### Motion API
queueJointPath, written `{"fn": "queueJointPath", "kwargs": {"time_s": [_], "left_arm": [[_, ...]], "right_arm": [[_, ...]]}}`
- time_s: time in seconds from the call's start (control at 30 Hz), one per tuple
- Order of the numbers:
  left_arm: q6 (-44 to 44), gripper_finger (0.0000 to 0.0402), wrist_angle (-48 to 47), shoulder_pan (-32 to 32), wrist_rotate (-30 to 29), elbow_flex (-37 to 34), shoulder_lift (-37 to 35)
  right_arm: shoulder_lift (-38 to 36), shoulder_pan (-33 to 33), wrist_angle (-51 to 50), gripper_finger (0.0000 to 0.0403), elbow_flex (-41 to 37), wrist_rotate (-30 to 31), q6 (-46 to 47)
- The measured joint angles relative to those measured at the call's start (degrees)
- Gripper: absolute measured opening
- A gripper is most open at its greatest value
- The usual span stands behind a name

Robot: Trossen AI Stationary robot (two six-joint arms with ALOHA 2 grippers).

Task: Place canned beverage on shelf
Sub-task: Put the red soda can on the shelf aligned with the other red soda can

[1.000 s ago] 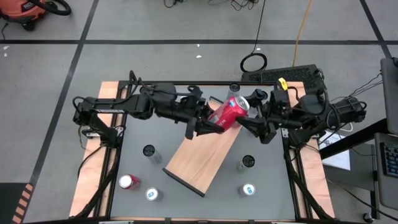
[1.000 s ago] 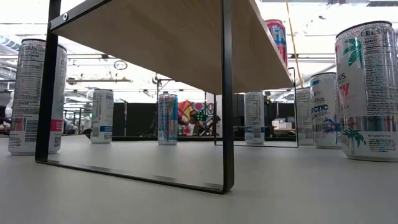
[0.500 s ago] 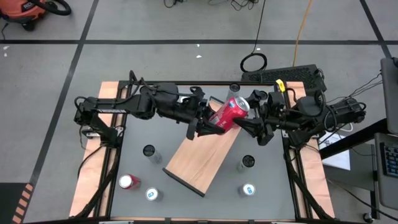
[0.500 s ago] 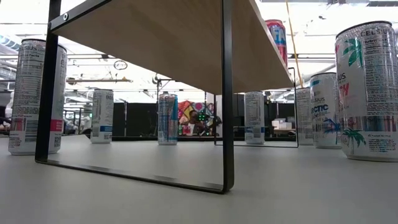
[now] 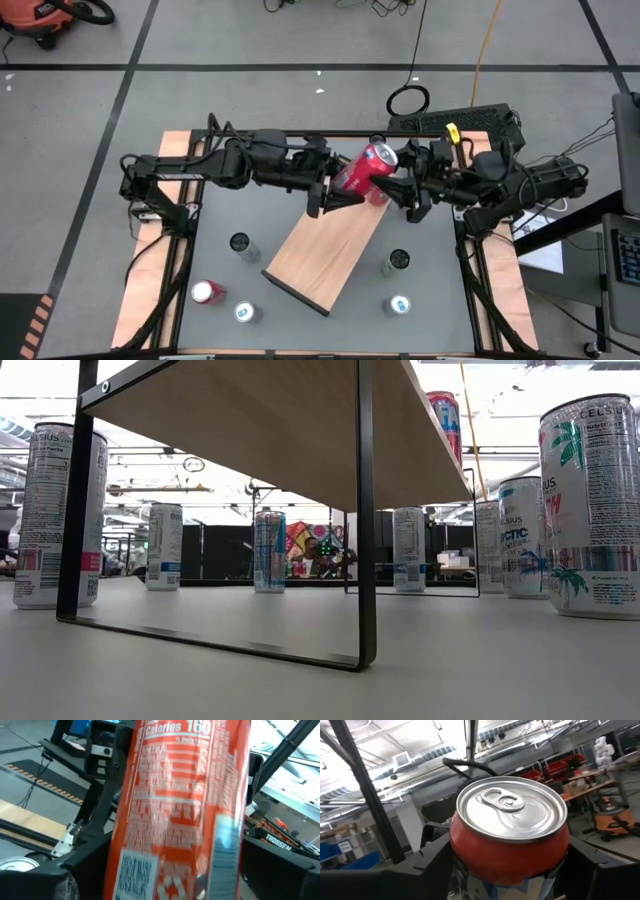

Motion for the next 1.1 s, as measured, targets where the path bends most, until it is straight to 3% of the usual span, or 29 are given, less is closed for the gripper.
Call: {"fn": "queueJointPath", "kwargs": {"time_s": [0.3, 0.63, 0.83, 1.1], "left_arm": [[4.47, 0.0392, -0.52, 2.05, -2.47, 0.02, -0.96], [8.93, 0.0393, -0.53, 4.22, -3.14, 0.02, -1.11], [8.41, 0.0393, -0.52, 6.6, -1.49, 0.03, -1.98], [8.38, 0.0393, -4.28, 9.07, 6.04, 0.04, -2.27]], "right_arm": [[-0.94, 0.01, -0.38, 0.0251, 0.02, 6.25, -0.44], [-0.9, 0.01, -6.36, 0.0251, 0.02, 9.25, -0.93], [-0.94, 0.01, -11.99, 0.0251, 0.04, 9.23, 1.48], [-0.94, 0.01, -20.93, 0.0251, 0.11, 7.16, 5.47]]}}
